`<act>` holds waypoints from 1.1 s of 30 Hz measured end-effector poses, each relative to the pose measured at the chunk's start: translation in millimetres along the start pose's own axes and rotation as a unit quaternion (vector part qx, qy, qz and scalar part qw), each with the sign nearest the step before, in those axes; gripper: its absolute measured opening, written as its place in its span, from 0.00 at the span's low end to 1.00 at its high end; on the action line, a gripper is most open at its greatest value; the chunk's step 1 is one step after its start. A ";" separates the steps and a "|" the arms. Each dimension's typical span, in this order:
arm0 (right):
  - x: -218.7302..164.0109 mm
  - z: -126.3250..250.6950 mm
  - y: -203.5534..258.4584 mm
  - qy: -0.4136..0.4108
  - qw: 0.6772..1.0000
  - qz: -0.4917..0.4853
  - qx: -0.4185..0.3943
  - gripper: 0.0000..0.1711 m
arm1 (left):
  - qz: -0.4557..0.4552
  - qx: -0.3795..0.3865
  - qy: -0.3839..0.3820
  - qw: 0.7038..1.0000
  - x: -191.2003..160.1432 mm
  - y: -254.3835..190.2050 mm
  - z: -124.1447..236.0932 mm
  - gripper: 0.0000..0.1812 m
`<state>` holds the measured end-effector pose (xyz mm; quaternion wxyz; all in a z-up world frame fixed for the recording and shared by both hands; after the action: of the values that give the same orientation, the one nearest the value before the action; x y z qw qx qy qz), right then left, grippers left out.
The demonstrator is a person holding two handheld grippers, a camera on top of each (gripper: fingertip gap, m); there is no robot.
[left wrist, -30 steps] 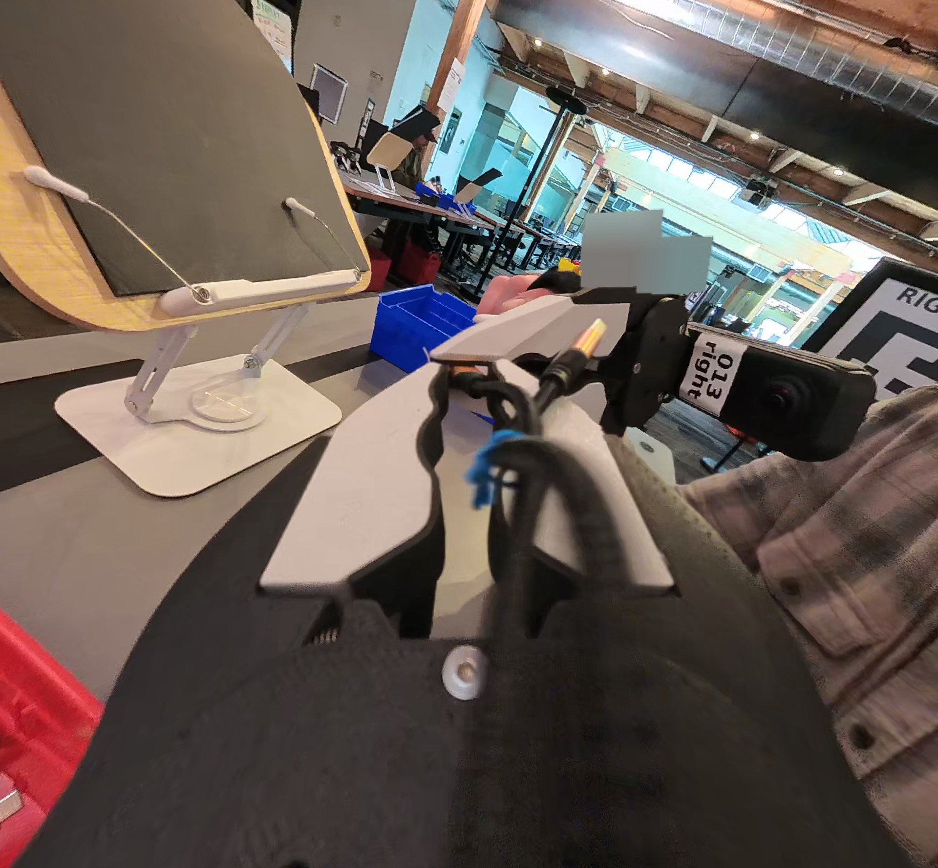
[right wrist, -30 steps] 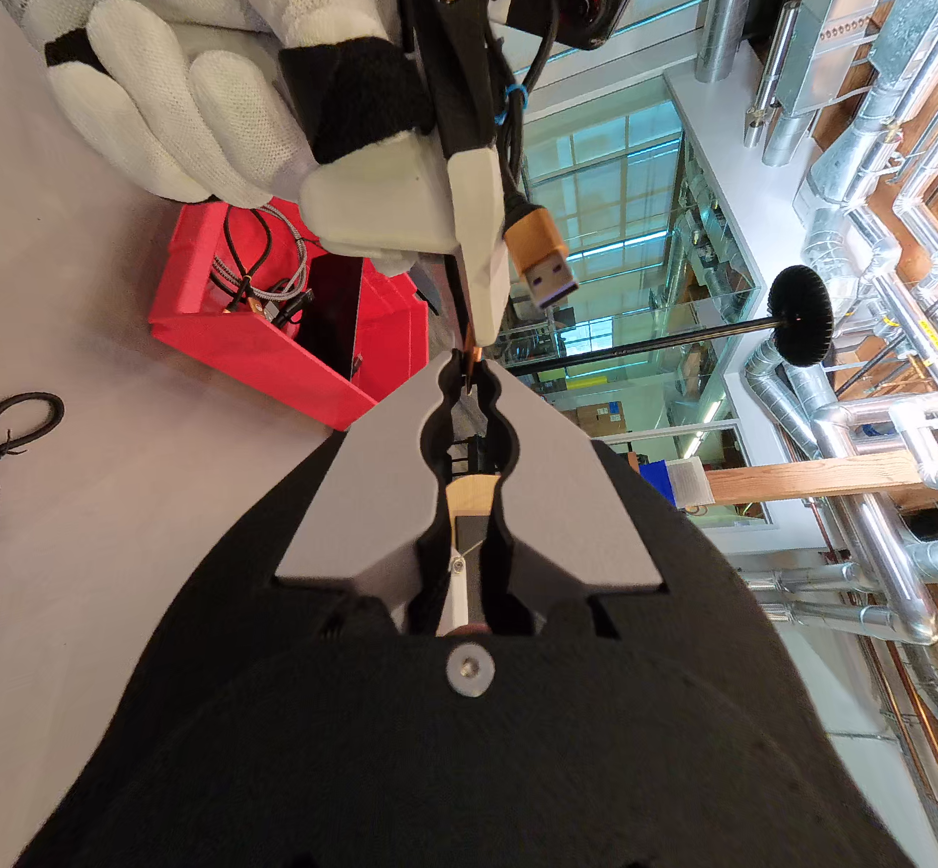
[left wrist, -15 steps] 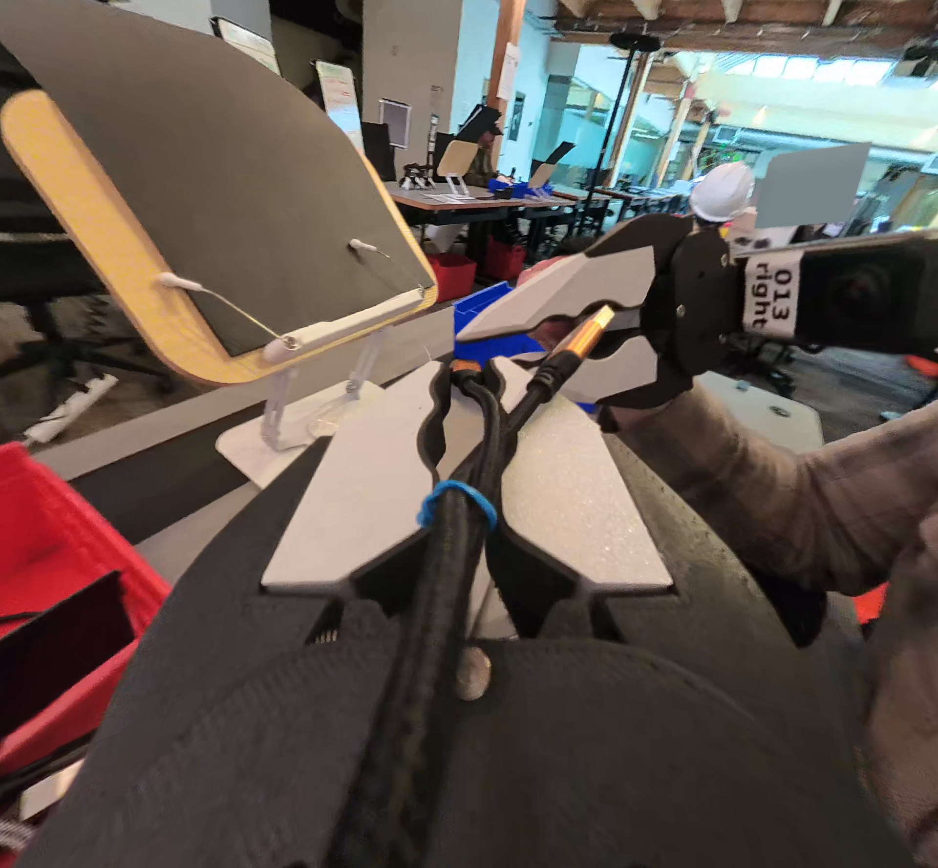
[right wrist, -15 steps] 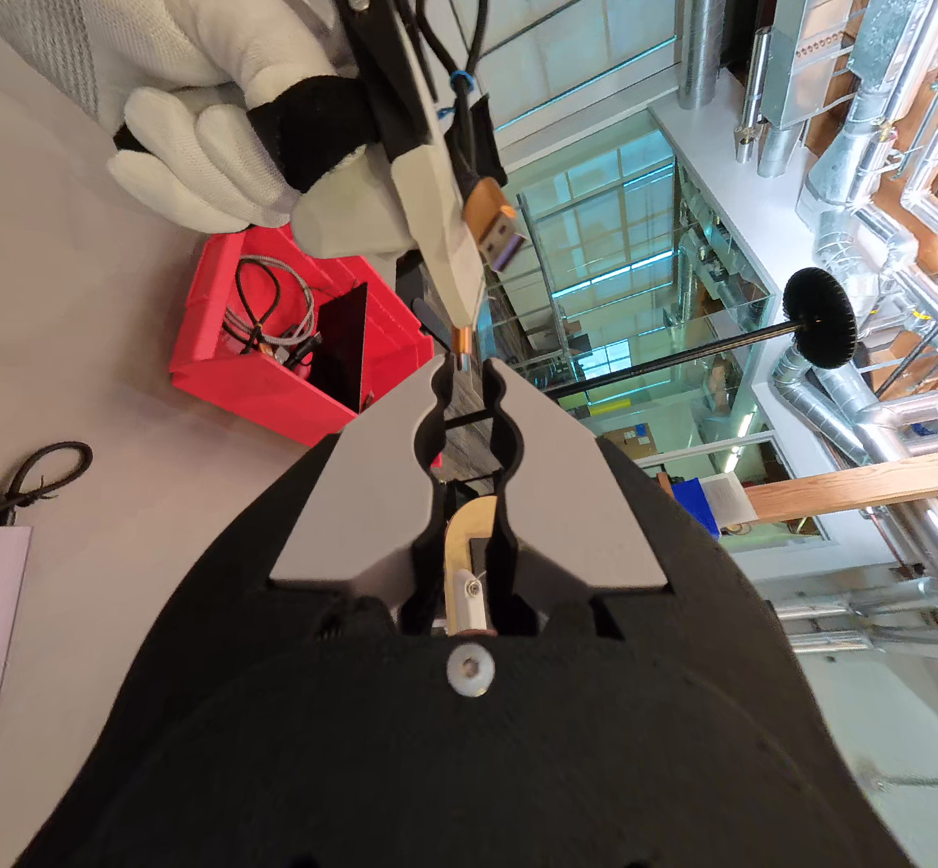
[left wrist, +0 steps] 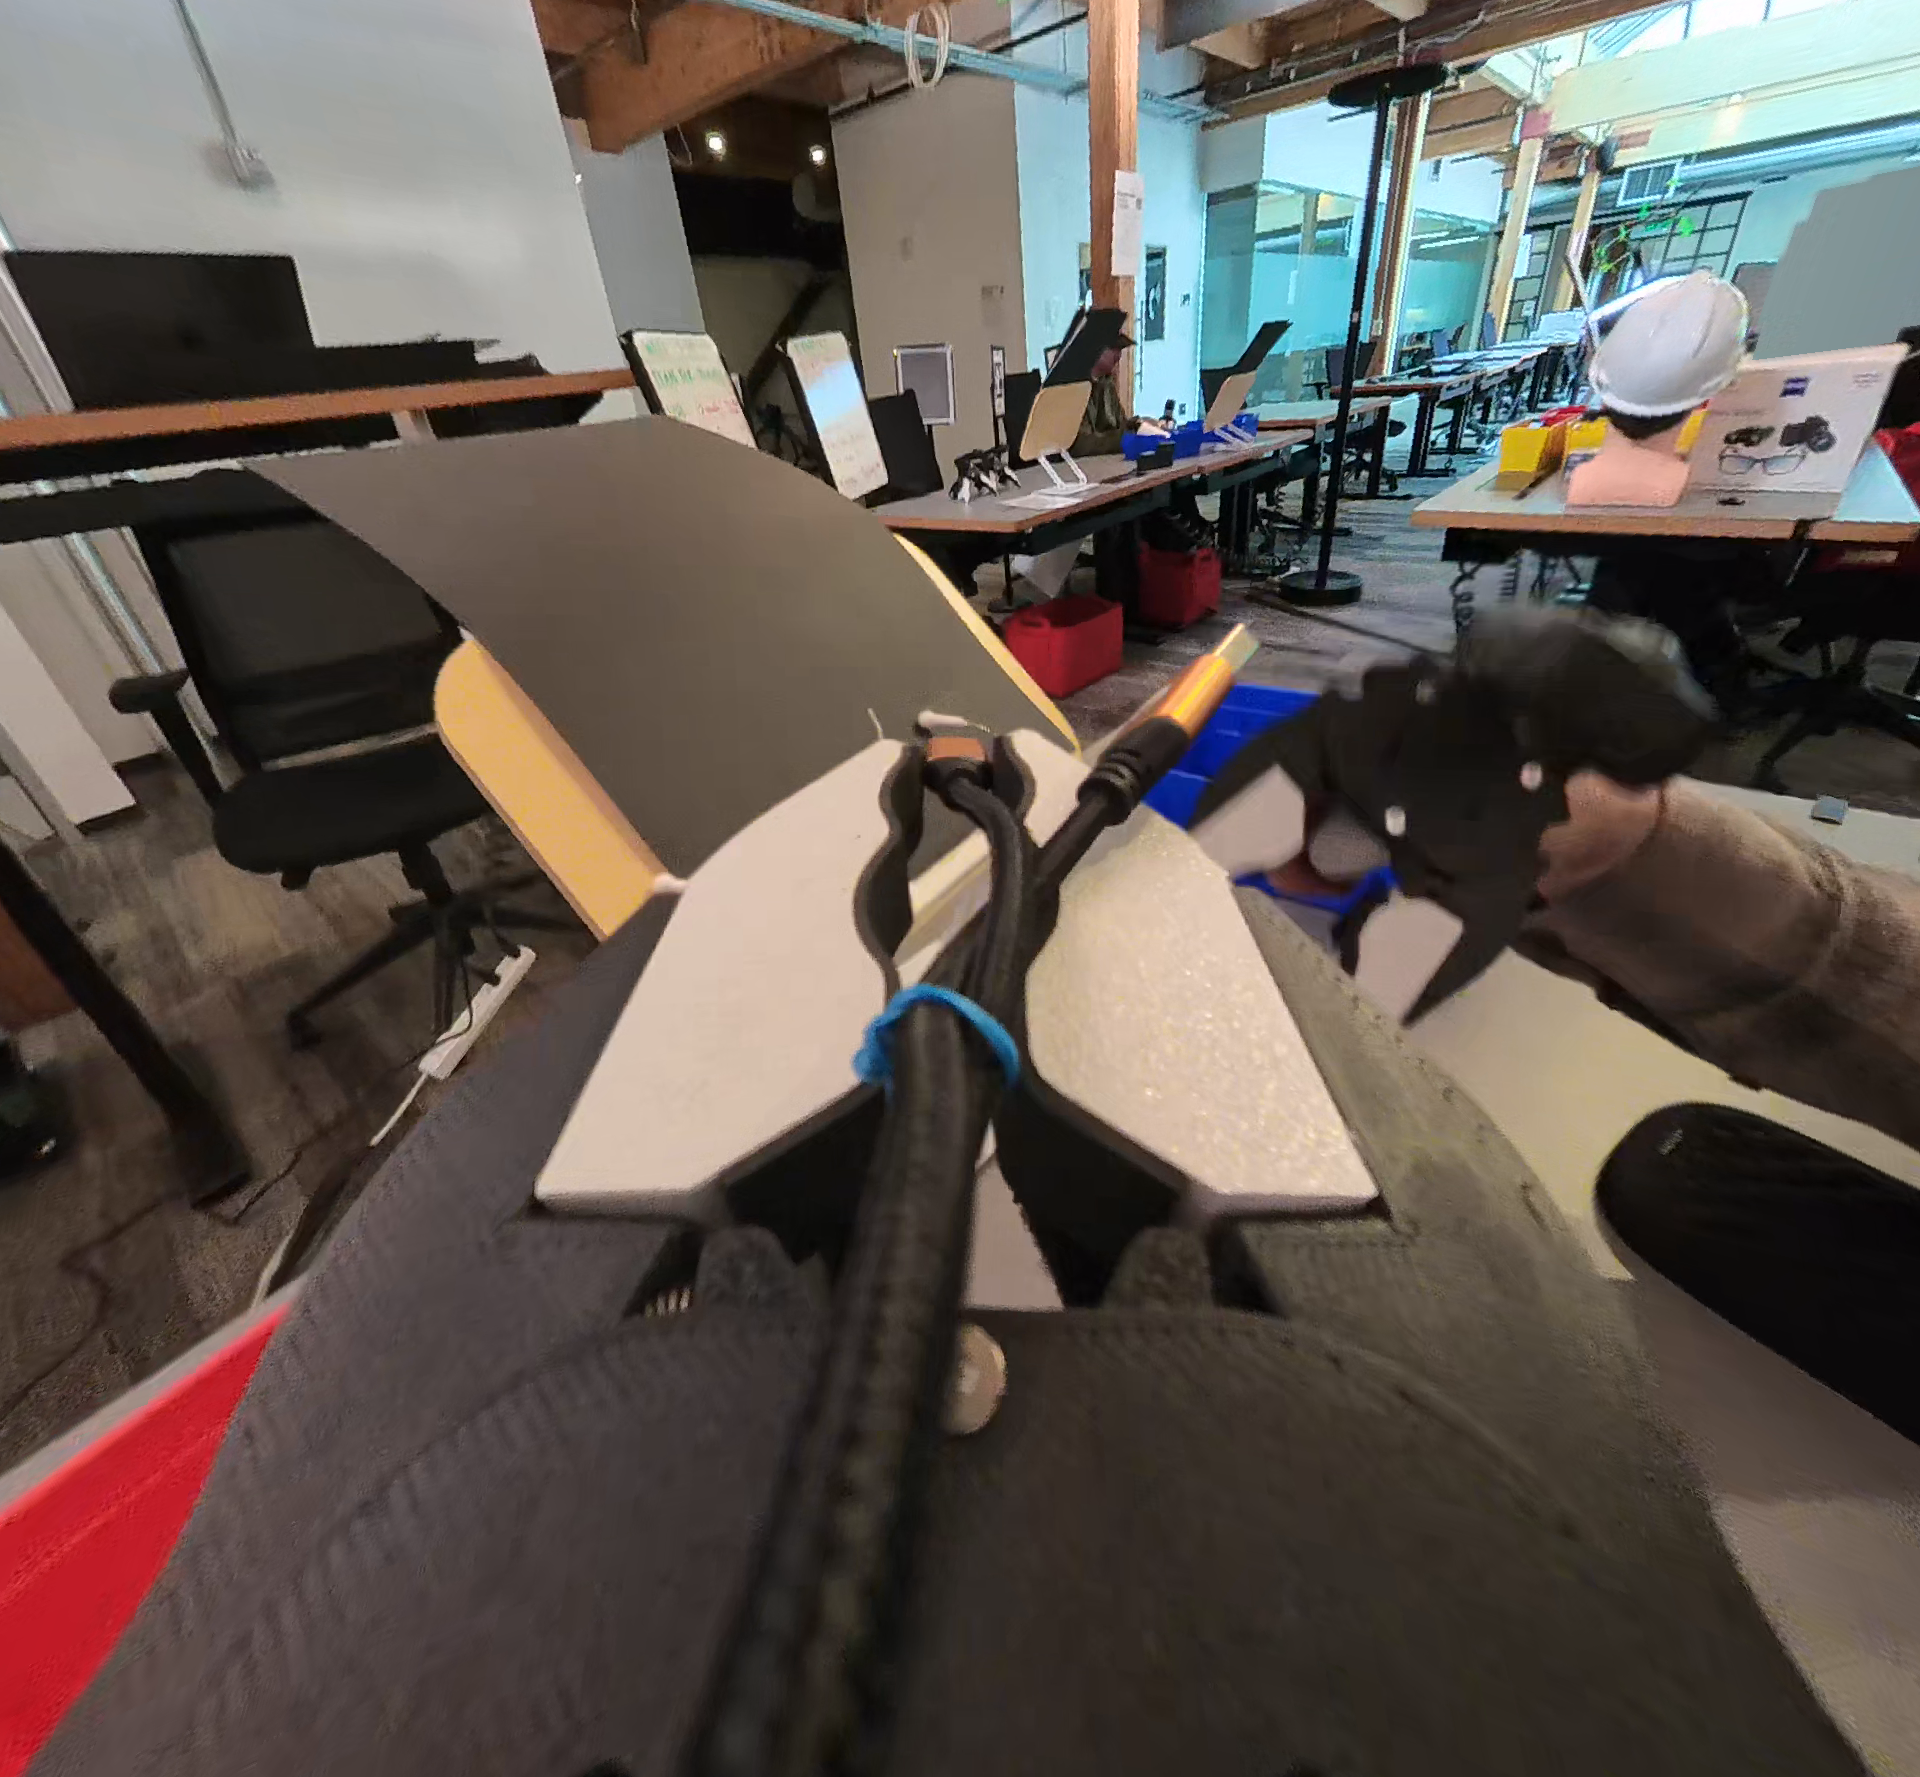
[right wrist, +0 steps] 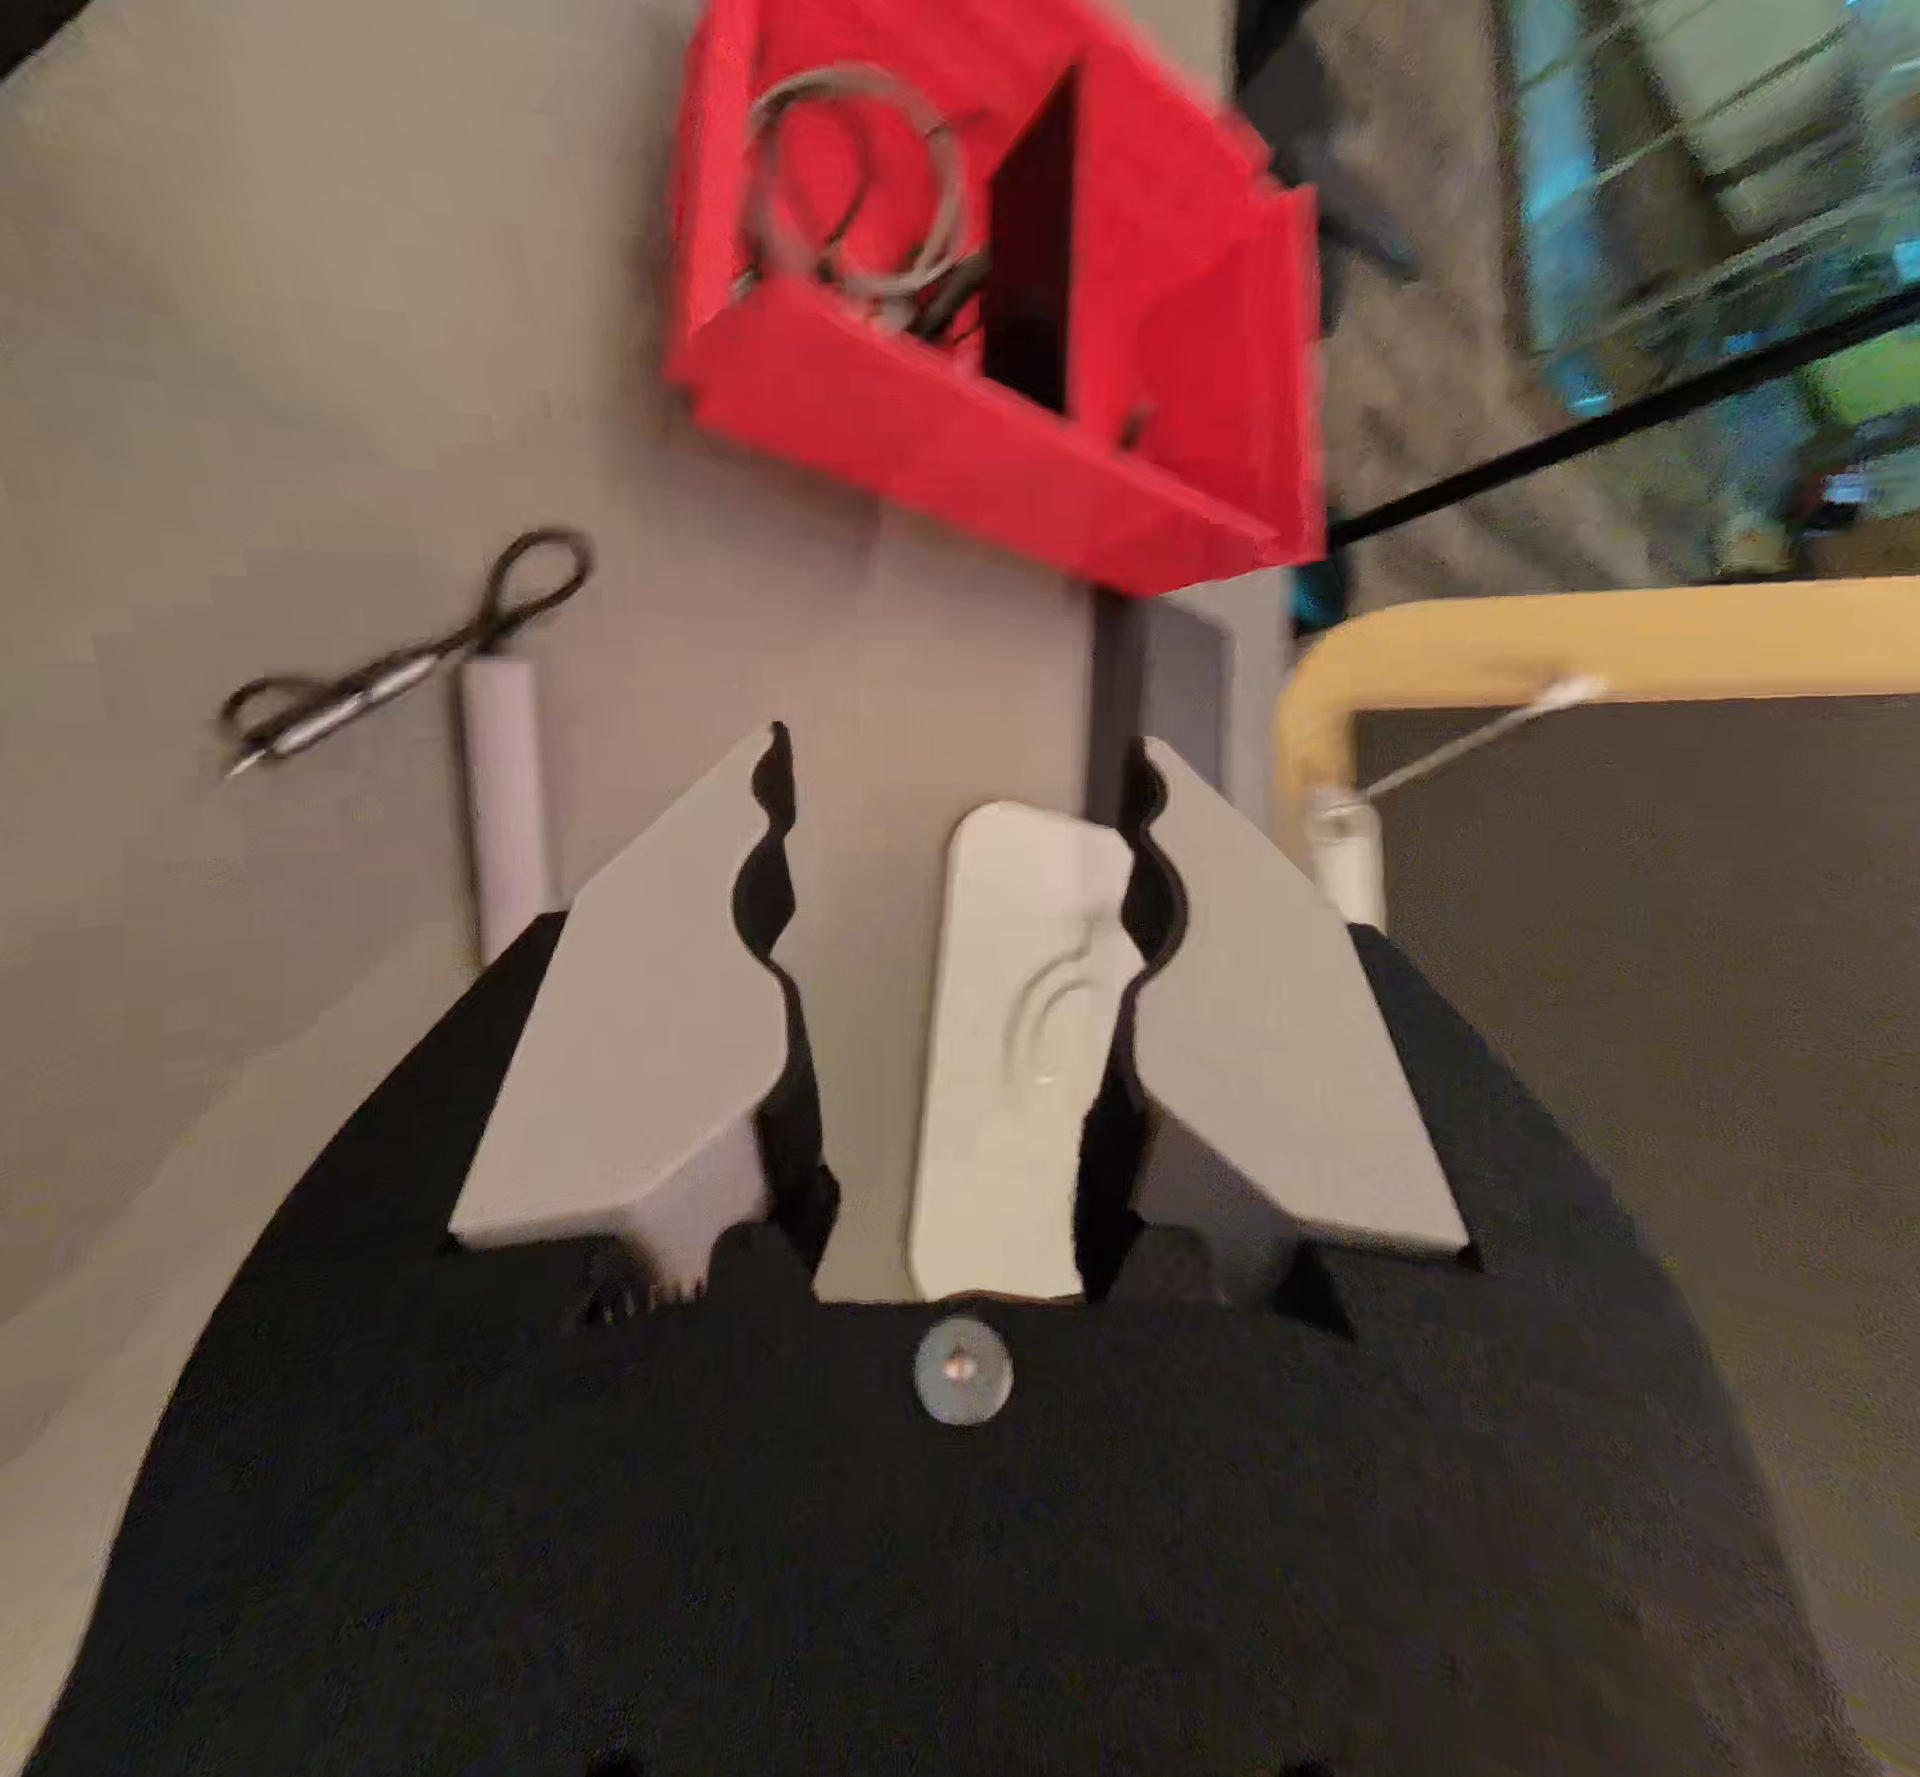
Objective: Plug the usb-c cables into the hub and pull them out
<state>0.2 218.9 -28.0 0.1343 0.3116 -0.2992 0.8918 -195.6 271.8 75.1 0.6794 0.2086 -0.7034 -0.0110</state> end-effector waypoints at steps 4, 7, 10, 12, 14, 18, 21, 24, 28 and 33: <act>-41.2 -31.2 36.3 -0.024 0.987 -0.066 0.143 0.27 | 0.016 -0.024 -0.030 0.999 -7.3 8.4 -11.1 0.07; -71.6 -55.7 58.4 -0.007 0.973 -0.102 0.207 0.24 | 0.022 -0.029 -0.040 0.999 -18.6 7.8 -14.9 0.07; -96.8 -73.9 74.2 0.034 0.962 -0.116 0.243 0.23 | 0.027 -0.034 -0.028 0.999 -26.6 11.1 -18.1 0.07; -108.8 -79.1 79.0 0.040 0.956 -0.130 0.259 0.22 | 0.022 -0.036 -0.031 0.999 -25.1 11.9 -17.0 0.07; -120.7 -80.5 78.6 0.052 0.955 -0.145 0.255 0.22 | 0.017 -0.034 -0.030 0.999 -25.6 11.5 -15.4 0.07; -134.8 -78.1 86.9 0.053 0.951 -0.167 0.256 0.15 | 0.019 -0.034 -0.032 0.999 -26.5 13.8 -13.2 0.07; -136.5 -75.8 92.0 0.046 0.954 -0.182 0.234 0.11 | 0.021 -0.033 -0.035 0.999 -26.2 13.9 -12.0 0.07; -134.8 -72.4 101.3 0.040 0.950 -0.223 0.213 0.11 | 0.016 -0.033 -0.036 0.999 -23.7 11.8 -10.5 0.07; -131.7 -67.7 114.4 0.035 0.949 -0.244 0.194 0.17 | 0.019 -0.040 -0.044 0.998 -22.1 10.3 -10.0 0.07; -127.1 -73.1 119.9 0.010 0.956 -0.234 0.179 0.11 | 0.023 -0.051 -0.049 0.997 -21.0 6.3 -12.5 0.07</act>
<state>12.2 163.1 -208.7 0.2844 0.3828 -0.0522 0.8774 -185.6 287.3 58.0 0.6537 0.1565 -0.7392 -0.0413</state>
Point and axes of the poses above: each gripper's, where its closed fingertips meet, z back along the fingers, x out of its top, y = z × x across the jaws, the point moved 8 cm from there along z, back along the fingers, and after that the axes turned 12 degrees about -z, right-handed, at the moved point
